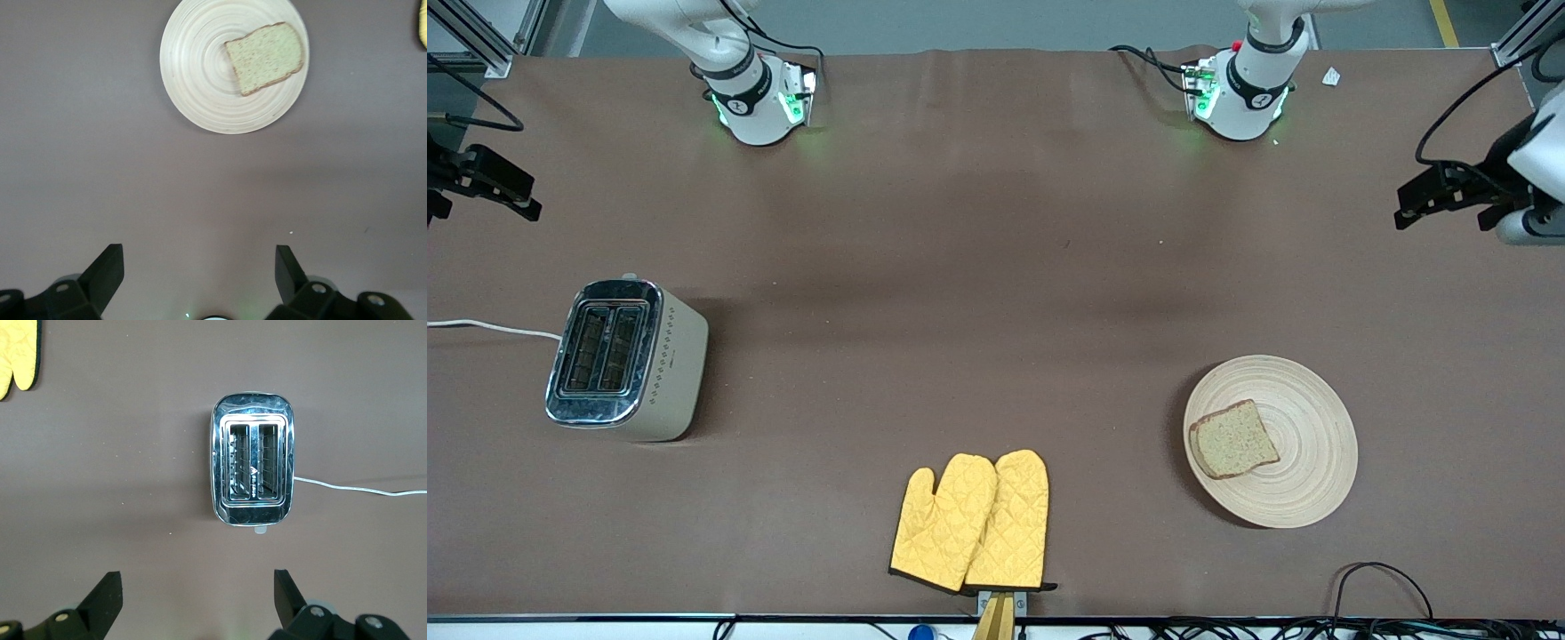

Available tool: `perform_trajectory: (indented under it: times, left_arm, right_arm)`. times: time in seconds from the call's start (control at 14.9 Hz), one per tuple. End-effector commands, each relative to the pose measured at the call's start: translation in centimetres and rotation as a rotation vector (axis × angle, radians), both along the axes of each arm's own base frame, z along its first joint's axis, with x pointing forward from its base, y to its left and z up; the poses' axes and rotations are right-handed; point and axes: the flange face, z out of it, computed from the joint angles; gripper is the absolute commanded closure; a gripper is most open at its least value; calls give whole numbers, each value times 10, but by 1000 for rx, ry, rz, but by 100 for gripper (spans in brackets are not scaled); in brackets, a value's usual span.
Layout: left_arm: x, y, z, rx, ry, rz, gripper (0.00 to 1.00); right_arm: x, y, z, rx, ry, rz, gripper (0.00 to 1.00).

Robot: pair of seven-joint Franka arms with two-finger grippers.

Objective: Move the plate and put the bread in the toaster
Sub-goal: 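Move the left gripper down toward the wooden plate's rim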

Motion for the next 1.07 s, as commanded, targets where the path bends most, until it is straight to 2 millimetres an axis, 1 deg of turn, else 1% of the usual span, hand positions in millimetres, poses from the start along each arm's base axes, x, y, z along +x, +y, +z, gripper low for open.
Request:
perform_trajectory:
  times: [0.0,0.13,0.2,0.34,0.4,0.54,0.6,0.74,0.81,0.87,0.94,1.01]
  left_arm:
    - [29,28,-30,-95,43,9,0]
    - [45,53,-59,-153,52,58,0]
    - [52,66,-78,-170,74,71,0]
    - [64,91,-125,-242,133,99,0]
    - [70,108,-147,-282,147,133,0]
    - [80,135,-191,-364,171,190,0]
    - [83,148,-208,-396,169,216,0]
    - [86,166,-241,-462,184,252,0]
    - [88,178,-258,-506,178,278,0]
    - [90,185,-280,-559,181,308,0]
    - [92,186,-300,-628,192,338,0]
    - [92,193,-322,-700,202,380,0]
  right_arm:
    - [-2,1,4,0,-11,1,0]
    - [-2,2,4,0,-12,3,0]
    - [-1,3,3,0,-11,4,0]
    - [-1,4,3,0,-11,4,0]
    - [-1,5,3,0,-11,6,0]
    - [-1,5,3,1,-13,6,0]
    - [-1,7,3,1,-13,9,0]
    - [-1,8,3,3,-13,11,0]
    - [-1,8,3,3,-13,11,0]
    - [-1,7,3,4,-12,10,0]
    - [-1,6,3,7,-11,7,0]
    - [-1,6,2,9,-9,9,0]
